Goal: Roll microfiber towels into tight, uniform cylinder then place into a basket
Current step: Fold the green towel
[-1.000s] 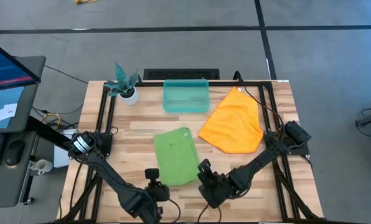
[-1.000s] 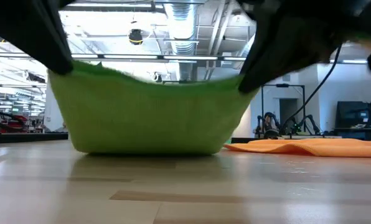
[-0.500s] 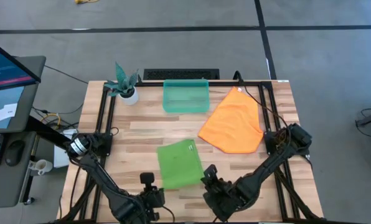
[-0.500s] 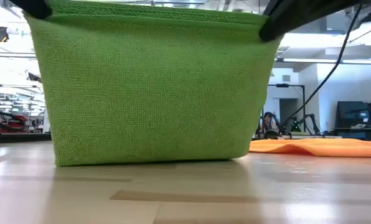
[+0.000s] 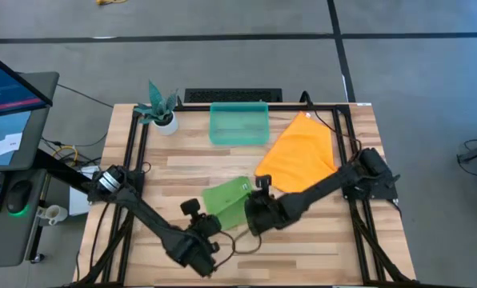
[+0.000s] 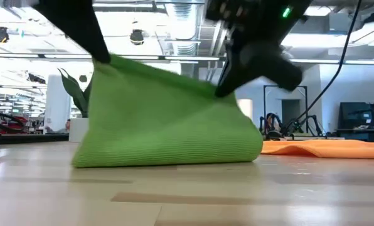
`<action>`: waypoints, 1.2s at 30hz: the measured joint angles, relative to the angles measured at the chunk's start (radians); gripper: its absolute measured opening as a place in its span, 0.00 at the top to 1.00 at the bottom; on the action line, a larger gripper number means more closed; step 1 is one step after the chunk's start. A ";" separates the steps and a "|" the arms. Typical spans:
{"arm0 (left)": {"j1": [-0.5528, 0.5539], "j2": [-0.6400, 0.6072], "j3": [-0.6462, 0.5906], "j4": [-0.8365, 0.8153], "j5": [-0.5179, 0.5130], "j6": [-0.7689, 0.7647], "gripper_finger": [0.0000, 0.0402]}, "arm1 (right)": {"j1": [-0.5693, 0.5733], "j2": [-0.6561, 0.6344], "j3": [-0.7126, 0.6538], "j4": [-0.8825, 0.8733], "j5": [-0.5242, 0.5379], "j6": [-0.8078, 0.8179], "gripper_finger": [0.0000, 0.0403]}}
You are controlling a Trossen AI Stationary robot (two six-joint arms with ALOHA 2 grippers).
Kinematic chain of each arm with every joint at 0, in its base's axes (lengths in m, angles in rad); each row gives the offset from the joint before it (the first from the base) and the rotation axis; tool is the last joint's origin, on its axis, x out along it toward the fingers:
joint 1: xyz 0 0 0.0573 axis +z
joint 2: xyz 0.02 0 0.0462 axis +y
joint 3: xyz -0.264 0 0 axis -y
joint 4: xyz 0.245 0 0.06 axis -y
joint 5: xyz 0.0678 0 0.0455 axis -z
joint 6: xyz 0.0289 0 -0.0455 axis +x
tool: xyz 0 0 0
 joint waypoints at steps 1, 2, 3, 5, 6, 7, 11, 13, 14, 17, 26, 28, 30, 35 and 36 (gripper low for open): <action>0.013 0.000 -0.010 -0.007 0.016 -0.007 1.00 | -0.015 0.000 -0.011 0.016 -0.015 -0.001 0.94; 0.028 0.000 -0.020 -0.011 0.040 -0.012 1.00 | -0.029 0.000 -0.018 0.035 -0.028 -0.001 0.95; 0.041 0.000 -0.033 -0.012 0.069 -0.020 1.00 | -0.041 0.000 -0.027 0.061 -0.034 -0.001 0.95; 0.063 0.000 -0.056 -0.017 0.107 -0.033 1.00 | -0.057 0.000 -0.048 0.108 -0.044 -0.004 0.97; 0.073 0.000 -0.069 -0.017 0.117 -0.036 1.00 | -0.063 0.000 -0.057 0.130 -0.045 -0.008 0.97; 0.081 0.000 -0.081 -0.017 0.124 -0.039 1.00 | -0.067 0.000 -0.061 0.148 -0.044 -0.009 0.97; 0.107 0.000 -0.114 -0.039 0.158 -0.046 1.00 | -0.089 0.000 -0.071 0.208 -0.052 -0.008 0.96; 0.118 0.000 -0.114 -0.068 0.167 -0.049 1.00 | -0.102 0.000 -0.071 0.235 -0.071 -0.001 0.96; 0.123 0.000 -0.114 -0.083 0.166 -0.054 1.00 | -0.108 0.000 -0.071 0.247 -0.081 0.002 0.96; 0.140 -0.001 -0.114 -0.107 0.158 -0.057 1.00 | -0.127 0.000 -0.071 0.262 -0.086 0.022 0.97; 0.196 -0.001 -0.114 -0.109 0.169 0.044 0.99 | -0.154 0.000 -0.071 0.254 -0.086 0.049 0.96; 0.209 0.000 -0.114 -0.109 0.187 0.047 0.99 | -0.157 0.000 -0.071 0.255 -0.086 0.052 0.96; 0.216 0.000 -0.114 -0.108 0.198 0.049 0.99 | -0.159 0.000 -0.071 0.254 -0.086 0.066 0.97; 0.225 0.000 -0.114 -0.108 0.195 0.089 0.98 | -0.158 0.000 -0.071 0.254 -0.086 0.075 0.96; 0.227 0.000 -0.114 -0.108 0.195 0.089 0.98 | -0.158 0.000 -0.071 0.254 -0.086 0.075 0.96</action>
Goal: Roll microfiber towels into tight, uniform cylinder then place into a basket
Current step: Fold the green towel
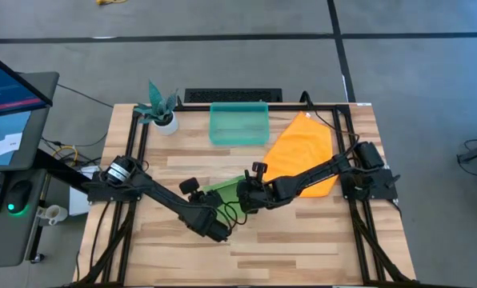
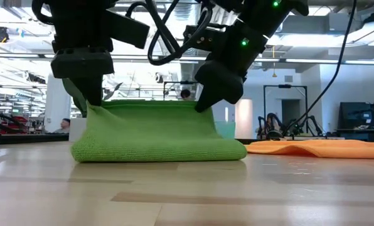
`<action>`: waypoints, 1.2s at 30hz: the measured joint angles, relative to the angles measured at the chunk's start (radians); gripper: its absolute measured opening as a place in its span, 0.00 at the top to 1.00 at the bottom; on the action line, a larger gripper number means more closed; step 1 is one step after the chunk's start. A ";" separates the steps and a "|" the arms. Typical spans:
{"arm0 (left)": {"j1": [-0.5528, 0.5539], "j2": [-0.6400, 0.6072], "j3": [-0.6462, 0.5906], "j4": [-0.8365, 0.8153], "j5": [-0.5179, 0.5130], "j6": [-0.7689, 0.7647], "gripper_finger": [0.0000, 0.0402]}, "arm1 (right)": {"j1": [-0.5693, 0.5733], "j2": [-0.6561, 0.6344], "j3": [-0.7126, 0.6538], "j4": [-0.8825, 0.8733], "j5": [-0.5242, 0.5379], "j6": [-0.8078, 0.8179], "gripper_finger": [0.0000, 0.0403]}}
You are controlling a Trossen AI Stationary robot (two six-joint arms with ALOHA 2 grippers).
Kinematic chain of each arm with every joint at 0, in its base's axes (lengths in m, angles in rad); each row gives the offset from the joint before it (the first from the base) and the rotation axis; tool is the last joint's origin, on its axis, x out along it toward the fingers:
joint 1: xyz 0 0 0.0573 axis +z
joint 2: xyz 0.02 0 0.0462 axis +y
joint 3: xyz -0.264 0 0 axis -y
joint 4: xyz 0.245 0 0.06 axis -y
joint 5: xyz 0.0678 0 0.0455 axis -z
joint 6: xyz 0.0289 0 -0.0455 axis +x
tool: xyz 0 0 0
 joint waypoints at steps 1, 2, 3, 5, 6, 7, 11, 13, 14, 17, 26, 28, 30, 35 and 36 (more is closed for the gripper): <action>0.003 0.000 0.000 0.000 0.000 0.000 0.98 | -0.002 0.000 0.000 0.000 0.000 0.000 0.95; 0.004 0.000 0.000 0.000 -0.001 0.000 0.98 | -0.005 0.000 0.000 0.001 0.000 0.000 0.95; 0.004 0.000 0.000 0.000 -0.002 0.000 0.98 | -0.008 0.000 0.000 0.002 0.000 0.000 0.95; 0.004 0.000 0.000 -0.001 -0.004 -0.001 0.98 | -0.020 0.000 0.000 0.007 0.000 0.000 0.96; 0.004 0.000 0.000 -0.001 -0.004 -0.001 0.98 | -0.026 0.000 0.000 0.008 0.000 0.000 0.97; 0.004 0.000 0.000 0.000 -0.004 -0.001 0.98 | -0.033 0.000 0.000 0.009 0.000 0.000 0.97; 0.004 0.000 0.000 0.000 -0.017 -0.002 0.98 | -0.053 0.000 0.000 0.020 -0.003 0.000 0.97; 0.004 0.000 0.000 0.000 -0.020 -0.002 0.98 | -0.056 0.000 0.000 0.026 -0.015 0.000 0.96; 0.004 0.000 0.000 0.000 -0.020 -0.002 0.98 | -0.059 0.000 0.000 0.026 -0.026 0.000 0.95; 0.004 0.000 0.000 0.000 -0.020 -0.002 0.97 | -0.060 0.000 0.000 0.026 -0.049 0.000 0.95; 0.003 0.000 0.000 0.002 0.009 -0.016 0.74 | -0.064 0.000 0.000 0.026 -0.050 0.000 0.96; 0.003 0.000 0.000 -0.004 0.043 0.006 0.70 | -0.069 0.000 0.000 0.026 -0.051 0.000 0.95; 0.003 0.000 0.003 -0.036 0.070 0.010 0.68 | -0.074 0.000 0.000 0.026 -0.051 0.000 0.95; -0.034 0.000 0.018 -0.136 0.078 -0.045 0.66 | -0.079 0.000 0.000 0.034 -0.052 0.000 0.96; -0.045 0.000 0.023 -0.153 0.079 -0.059 0.66 | -0.079 0.000 0.000 0.035 -0.054 0.000 0.96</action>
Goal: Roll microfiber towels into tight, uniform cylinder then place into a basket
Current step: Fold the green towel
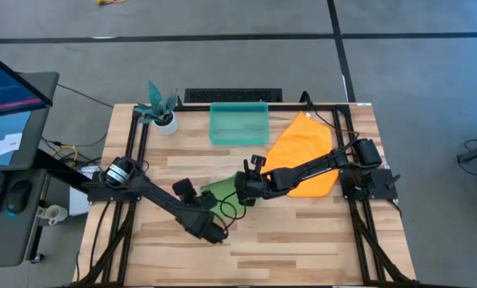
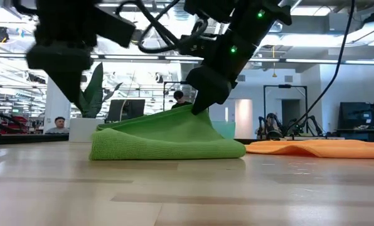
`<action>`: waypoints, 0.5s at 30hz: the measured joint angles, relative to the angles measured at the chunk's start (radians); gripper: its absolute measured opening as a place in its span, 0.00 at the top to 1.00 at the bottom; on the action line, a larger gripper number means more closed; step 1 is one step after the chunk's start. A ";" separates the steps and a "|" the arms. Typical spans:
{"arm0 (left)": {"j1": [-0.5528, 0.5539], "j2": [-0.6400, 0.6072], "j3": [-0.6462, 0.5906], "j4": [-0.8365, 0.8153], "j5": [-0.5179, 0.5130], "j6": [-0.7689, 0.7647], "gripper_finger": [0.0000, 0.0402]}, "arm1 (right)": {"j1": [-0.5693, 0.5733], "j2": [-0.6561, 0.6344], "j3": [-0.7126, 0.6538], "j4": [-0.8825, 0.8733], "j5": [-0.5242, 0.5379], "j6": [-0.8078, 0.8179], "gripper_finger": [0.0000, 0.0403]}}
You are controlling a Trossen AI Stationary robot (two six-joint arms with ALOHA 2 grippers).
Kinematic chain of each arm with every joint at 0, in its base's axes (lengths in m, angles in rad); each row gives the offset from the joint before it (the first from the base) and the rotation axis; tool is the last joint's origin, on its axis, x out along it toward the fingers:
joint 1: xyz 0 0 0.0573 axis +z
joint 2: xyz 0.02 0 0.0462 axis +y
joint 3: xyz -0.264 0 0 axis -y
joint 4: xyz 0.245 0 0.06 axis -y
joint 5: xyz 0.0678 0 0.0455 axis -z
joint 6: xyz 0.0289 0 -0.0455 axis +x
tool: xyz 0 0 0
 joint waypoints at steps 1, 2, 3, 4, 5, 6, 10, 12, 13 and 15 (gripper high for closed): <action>-0.011 0.000 0.003 -0.006 0.000 -0.013 0.66 | 0.000 0.000 0.000 -0.001 -0.007 0.000 0.95; -0.021 0.000 0.003 -0.005 0.000 -0.023 0.66 | 0.000 0.000 0.000 -0.002 -0.018 0.000 0.94; -0.031 0.000 0.003 -0.002 0.001 -0.030 0.66 | 0.000 0.000 0.000 -0.003 -0.029 -0.001 0.92; -0.040 0.000 0.003 0.002 0.002 -0.035 0.66 | 0.000 0.000 0.000 -0.004 -0.041 -0.002 0.91; -0.050 0.000 0.003 0.005 0.001 -0.040 0.66 | 0.000 0.000 0.000 -0.004 -0.051 -0.002 0.89; -0.057 0.000 0.003 0.009 0.001 -0.046 0.66 | 0.002 0.000 0.000 -0.004 -0.056 -0.003 0.87; -0.078 0.000 0.003 0.034 -0.013 -0.078 0.66 | 0.009 0.000 0.000 -0.005 -0.060 -0.005 0.80; -0.084 0.000 0.003 0.034 -0.043 -0.099 0.66 | 0.009 0.000 0.000 -0.005 -0.058 -0.008 0.76; -0.085 0.000 0.003 0.034 -0.058 -0.106 0.66 | 0.009 0.000 0.000 -0.005 -0.053 -0.008 0.74; -0.085 0.000 0.003 0.034 -0.069 -0.105 0.66 | 0.006 -0.001 0.000 -0.014 -0.047 -0.008 0.70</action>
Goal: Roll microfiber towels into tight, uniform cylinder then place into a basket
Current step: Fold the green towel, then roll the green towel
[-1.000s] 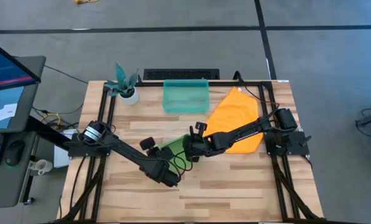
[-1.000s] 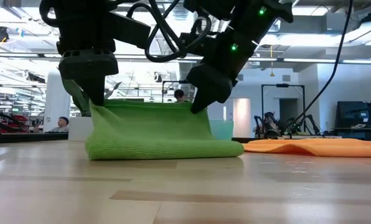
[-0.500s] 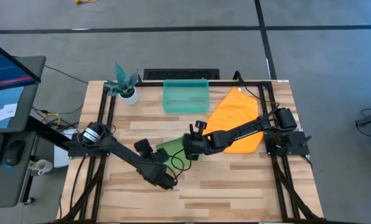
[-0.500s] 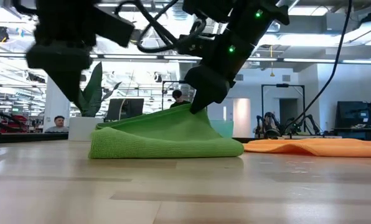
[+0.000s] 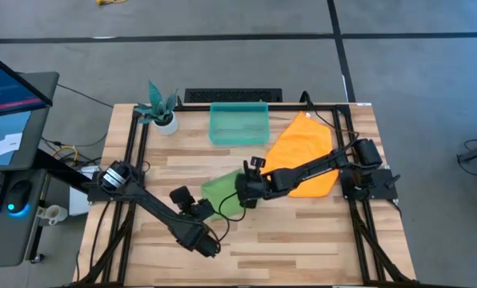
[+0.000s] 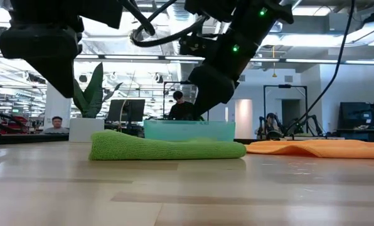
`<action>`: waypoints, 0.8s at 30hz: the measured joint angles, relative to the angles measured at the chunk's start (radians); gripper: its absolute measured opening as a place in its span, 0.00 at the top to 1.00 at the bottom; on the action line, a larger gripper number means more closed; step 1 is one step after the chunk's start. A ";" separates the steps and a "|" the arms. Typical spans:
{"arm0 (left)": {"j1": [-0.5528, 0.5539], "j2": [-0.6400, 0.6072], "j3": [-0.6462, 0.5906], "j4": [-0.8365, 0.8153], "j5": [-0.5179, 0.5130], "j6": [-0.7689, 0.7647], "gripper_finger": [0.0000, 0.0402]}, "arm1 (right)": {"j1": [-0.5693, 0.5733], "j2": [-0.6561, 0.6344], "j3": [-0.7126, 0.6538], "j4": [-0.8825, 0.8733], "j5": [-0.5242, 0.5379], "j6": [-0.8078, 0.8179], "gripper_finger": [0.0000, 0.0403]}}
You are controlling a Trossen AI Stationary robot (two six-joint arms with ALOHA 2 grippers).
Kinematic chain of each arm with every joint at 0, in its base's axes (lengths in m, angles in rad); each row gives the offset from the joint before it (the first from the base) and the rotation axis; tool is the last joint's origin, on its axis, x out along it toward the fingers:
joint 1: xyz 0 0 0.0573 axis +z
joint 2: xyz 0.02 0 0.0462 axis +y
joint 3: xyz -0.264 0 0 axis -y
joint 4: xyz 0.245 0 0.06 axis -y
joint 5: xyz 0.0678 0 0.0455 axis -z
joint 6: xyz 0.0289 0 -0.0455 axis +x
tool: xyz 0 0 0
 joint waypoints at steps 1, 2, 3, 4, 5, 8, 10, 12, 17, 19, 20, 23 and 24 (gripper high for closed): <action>0.001 0.000 0.000 0.000 -0.005 0.002 0.66 | -0.002 -0.006 0.000 -0.018 -0.002 0.000 0.69; 0.004 0.000 0.000 0.003 -0.014 0.001 0.66 | -0.006 -0.014 0.006 -0.054 -0.004 0.000 0.67; 0.007 0.000 0.000 0.013 -0.023 0.002 0.66 | -0.008 -0.022 0.018 -0.092 -0.004 0.001 0.66; 0.011 0.000 0.000 0.031 -0.037 0.008 0.66 | -0.012 -0.037 0.026 -0.132 -0.005 0.010 0.65; 0.015 0.000 0.000 0.058 -0.050 0.024 0.66 | -0.012 -0.059 0.028 -0.181 -0.004 0.028 0.64; 0.020 0.000 0.000 0.148 -0.103 0.110 0.66 | -0.010 -0.133 0.013 -0.239 -0.001 0.060 0.63; 0.022 0.000 -0.006 0.225 -0.140 0.178 0.66 | 0.003 -0.199 -0.027 -0.242 0.003 0.060 0.63; 0.028 0.000 -0.012 0.282 -0.153 0.229 0.66 | 0.020 -0.274 -0.088 -0.216 0.003 0.056 0.64; 0.053 0.000 -0.041 0.386 -0.165 0.293 0.66 | 0.056 -0.461 -0.314 -0.073 -0.011 0.052 0.68; 0.065 0.000 -0.062 0.435 -0.155 0.320 0.66 | 0.061 -0.526 -0.401 0.013 -0.045 0.043 0.69; 0.071 0.000 -0.074 0.458 -0.136 0.335 0.66 | 0.060 -0.553 -0.439 0.061 -0.071 0.031 0.70; 0.096 0.000 -0.112 0.534 -0.047 0.375 0.66 | 0.058 -0.601 -0.528 0.219 -0.146 -0.028 0.71; 0.107 0.000 -0.127 0.565 -0.019 0.389 0.66 | 0.055 -0.609 -0.544 0.256 -0.165 -0.048 0.71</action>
